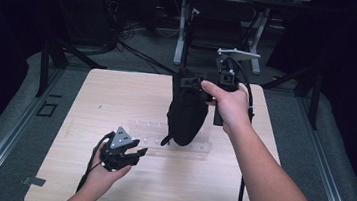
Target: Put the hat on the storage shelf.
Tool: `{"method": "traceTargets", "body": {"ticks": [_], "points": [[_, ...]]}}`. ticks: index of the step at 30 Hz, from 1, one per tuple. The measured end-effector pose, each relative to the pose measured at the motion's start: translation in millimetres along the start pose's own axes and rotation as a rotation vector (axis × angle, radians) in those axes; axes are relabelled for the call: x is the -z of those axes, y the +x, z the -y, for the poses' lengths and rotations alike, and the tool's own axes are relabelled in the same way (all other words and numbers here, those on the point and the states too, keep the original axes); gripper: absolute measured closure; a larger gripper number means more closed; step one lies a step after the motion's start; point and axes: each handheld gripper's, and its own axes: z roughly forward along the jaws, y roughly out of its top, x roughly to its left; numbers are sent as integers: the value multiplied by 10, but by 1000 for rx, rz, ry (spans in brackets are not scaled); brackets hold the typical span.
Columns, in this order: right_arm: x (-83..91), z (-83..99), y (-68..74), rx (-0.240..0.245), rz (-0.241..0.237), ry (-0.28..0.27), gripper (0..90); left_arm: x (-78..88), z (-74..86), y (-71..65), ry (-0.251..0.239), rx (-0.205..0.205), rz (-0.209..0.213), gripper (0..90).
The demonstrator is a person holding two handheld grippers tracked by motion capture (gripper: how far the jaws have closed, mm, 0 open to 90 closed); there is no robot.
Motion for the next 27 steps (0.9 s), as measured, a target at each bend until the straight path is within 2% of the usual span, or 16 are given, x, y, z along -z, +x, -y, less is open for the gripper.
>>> {"method": "traceTargets", "body": {"ticks": [4, 7, 8, 9, 12, 14, 17, 21, 24, 27], "points": [[-13, -1, 8, 0, -1, -3, 872, -21, -89, -65, -8, -16, 14, 586], [-31, 0, 18, 3, -2, -7, 872, -49, -197, -178, -23, -40, 38, 586], [-31, 0, 18, 3, -2, -7, 872, -49, -197, -178, -23, -40, 38, 586], [-40, 1, 21, 2, -3, -9, 872, -75, -250, -240, -28, -56, 48, 586], [-47, 1, 28, 3, -1, -7, 871, -95, -285, -281, -27, -73, 44, 598], [-53, 3, 32, 5, -2, -11, 872, -125, -326, -335, -27, -99, 33, 627], [-58, 3, 38, 8, 0, -10, 871, -152, -352, -368, -31, -109, 24, 669], [-59, 1, 36, 6, -1, -10, 871, -177, -373, -378, -25, -119, 10, 728], [-57, 5, 38, 8, 0, -10, 870, -183, -376, -378, -17, -132, -1, 820], [-58, 13, 43, 11, -2, -11, 866, -177, -369, -382, -12, -145, -10, 839]]}}
